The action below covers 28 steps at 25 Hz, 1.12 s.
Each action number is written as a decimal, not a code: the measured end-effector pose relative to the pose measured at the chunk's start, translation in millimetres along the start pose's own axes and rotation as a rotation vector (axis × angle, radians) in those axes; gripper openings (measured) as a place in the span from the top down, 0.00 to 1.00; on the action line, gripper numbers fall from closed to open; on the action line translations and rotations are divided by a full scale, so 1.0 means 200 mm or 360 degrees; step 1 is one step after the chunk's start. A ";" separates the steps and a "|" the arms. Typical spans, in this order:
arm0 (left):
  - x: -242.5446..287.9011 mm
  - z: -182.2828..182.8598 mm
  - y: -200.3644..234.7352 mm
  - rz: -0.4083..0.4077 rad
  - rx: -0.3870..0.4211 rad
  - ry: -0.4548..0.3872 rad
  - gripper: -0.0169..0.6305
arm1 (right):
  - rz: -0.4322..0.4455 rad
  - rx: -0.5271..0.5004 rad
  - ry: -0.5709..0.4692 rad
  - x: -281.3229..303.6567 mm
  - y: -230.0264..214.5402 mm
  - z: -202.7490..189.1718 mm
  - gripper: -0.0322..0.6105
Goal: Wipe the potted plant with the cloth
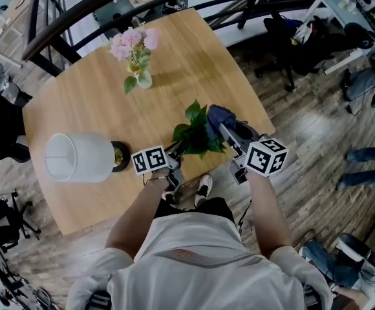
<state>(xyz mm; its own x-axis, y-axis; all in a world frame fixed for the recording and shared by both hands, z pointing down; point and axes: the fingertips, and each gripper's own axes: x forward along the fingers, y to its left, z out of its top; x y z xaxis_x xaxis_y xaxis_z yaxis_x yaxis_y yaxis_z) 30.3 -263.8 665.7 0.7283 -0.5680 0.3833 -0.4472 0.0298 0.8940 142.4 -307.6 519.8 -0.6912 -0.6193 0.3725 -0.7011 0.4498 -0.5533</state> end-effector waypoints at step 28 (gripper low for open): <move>0.01 0.00 0.00 0.0002 -0.0007 -0.0023 0.83 | 0.0416 -0.0120 0.0552 0.44 0.31 -0.21 0.72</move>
<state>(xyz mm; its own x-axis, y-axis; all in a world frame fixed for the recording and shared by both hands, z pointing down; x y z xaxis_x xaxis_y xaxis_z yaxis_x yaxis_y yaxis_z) 31.6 -264.5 665.8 0.7203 -0.5796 0.3810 -0.4458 0.0339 0.8945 29.6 -306.9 549.8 -0.8561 -0.2315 0.4620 -0.4965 0.6163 -0.6113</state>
